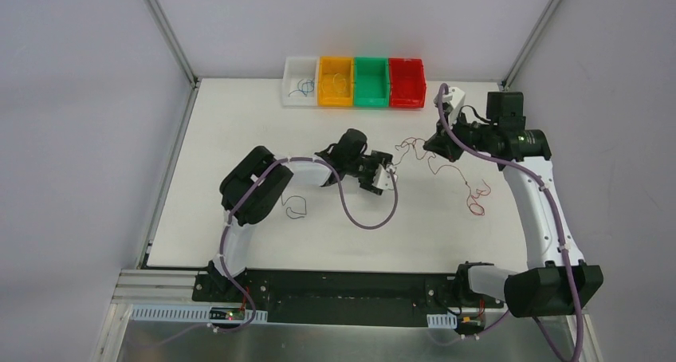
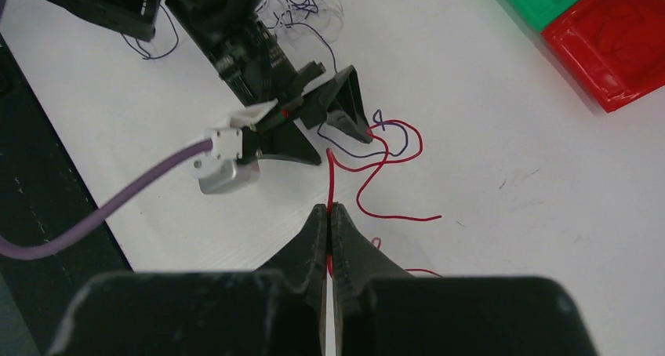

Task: Untangle the cables

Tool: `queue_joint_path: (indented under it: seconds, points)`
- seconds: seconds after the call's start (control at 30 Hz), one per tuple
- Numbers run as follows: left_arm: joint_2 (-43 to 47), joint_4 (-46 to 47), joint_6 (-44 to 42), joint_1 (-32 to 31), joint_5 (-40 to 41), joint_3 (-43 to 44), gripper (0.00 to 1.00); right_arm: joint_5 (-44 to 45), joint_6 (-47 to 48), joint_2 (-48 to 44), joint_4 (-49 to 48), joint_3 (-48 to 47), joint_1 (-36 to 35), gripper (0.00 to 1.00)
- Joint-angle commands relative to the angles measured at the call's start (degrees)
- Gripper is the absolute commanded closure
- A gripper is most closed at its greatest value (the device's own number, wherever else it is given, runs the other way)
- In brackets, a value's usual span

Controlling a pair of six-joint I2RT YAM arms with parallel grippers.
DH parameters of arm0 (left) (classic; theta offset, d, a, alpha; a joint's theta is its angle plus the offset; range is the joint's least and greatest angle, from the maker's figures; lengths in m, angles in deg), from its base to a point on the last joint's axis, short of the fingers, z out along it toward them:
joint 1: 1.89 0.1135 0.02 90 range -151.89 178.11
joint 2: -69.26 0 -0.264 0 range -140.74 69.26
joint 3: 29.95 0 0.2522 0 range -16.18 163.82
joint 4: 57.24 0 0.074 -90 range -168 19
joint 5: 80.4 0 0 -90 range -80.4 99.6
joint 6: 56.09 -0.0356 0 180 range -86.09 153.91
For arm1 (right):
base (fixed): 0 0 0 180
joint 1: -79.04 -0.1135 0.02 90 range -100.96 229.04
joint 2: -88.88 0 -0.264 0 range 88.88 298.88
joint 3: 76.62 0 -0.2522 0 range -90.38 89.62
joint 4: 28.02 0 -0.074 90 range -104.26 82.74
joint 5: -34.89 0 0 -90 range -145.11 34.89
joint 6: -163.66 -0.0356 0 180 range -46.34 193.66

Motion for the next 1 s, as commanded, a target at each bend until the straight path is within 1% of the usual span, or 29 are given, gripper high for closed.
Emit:
queue_joint_path:
  seconds: [0.0,0.03,0.07,0.1,0.13,0.2,0.23,0.33,0.37,0.47,0.53,0.63,0.7,0.77,0.8,0.87,0.9,0.97]
  points:
    - [-1.91,6.62,-0.75,-2.01,5.36,2.3,0.53,-2.96,-2.66,-2.65,-1.62,-2.82,-0.5,1.0]
    - [-1.17,6.7,1.14,-1.96,8.61,1.98,0.79,-2.04,-1.91,-2.94,-1.28,-2.78,-0.42,1.0]
    - [0.05,6.25,2.27,-1.56,11.3,1.05,0.99,-1.01,-0.75,-3.34,-0.82,-2.61,-0.1,1.0]
    - [2.14,5.44,3.15,-0.65,12.65,-0.73,1.0,-0.51,0.62,-3.63,-0.15,-2.61,0.66,1.0]
    - [4.62,3.7,3.05,1.57,12.05,-3.11,1.0,-0.53,1.18,-3.81,0.18,-2.83,2.55,1.0]
    - [10.48,-3.2,-0.61,5.96,8.5,-8.16,1.0,-1.44,0.66,-3.46,0.19,-4.07,6.12,1.0]
    - [12.63,-6.37,-2.13,9.68,7.32,-10.62,1.0,-1.81,0.2,-2.94,0.24,-5.02,7.73,1.0]
    - [16.72,-17.71,-7.84,16.32,5.29,-13.51,1.0,-2.2,-1.73,-1.05,-1.21,-7.57,9.48,1.0]
    - [18.01,-19.39,-8.64,17.52,4.87,-14.32,1.0,-2.69,-3.08,-0.42,-2.35,-8.12,9.47,1.0]
    - [19.98,-19.54,-8.57,18.36,4.02,-15.87,1.0,-3.99,-9.7,1.75,-8.57,-9.34,7.8,1.0]
    - [20.23,-19.55,-6.7,18.16,2.84,-15.4,1.0,-2.87,-14.08,4.09,-11.91,-11.28,4.28,1.0]
    - [19.84,-19.55,-3.59,17.4,3.3,-13.8,1.0,-1.98,-22.07,7.2,-18.52,-14.96,-1.58,1.0]
    - [20.04,-19.55,-2.33,17.35,3.9,-13.63,1.0,-1.53,-26.79,9.56,-20.69,-18.78,-4.17,1.0]
    - [20.65,-19.55,-1.78,17.33,4.71,-14.11,1.0,-1.33,-31.09,11.21,-21.78,-22.34,-5.21,1.0]
    - [21.2,-19.51,-1.56,17.38,5.09,-14.63,1.0,-1.0,-32.33,11.46,-21.71,-23.61,-5.23,1.0]
    - [22.51,-19.55,-0.78,17.38,5.37,-15.66,1.0,0.79,-30.43,11.07,-19.02,-24.18,-4.98,1.0]
    - [23.17,-19.51,-0.23,17.37,5.39,-16.19,0.99,1.65,-28.6,10.34,-17.15,-23.35,-4.46,1.0]
    - [24.33,-19.46,0.68,17.38,5.29,-16.99,0.93,2.24,-26.07,8.45,-14.05,-18.61,-1.25,1.0]
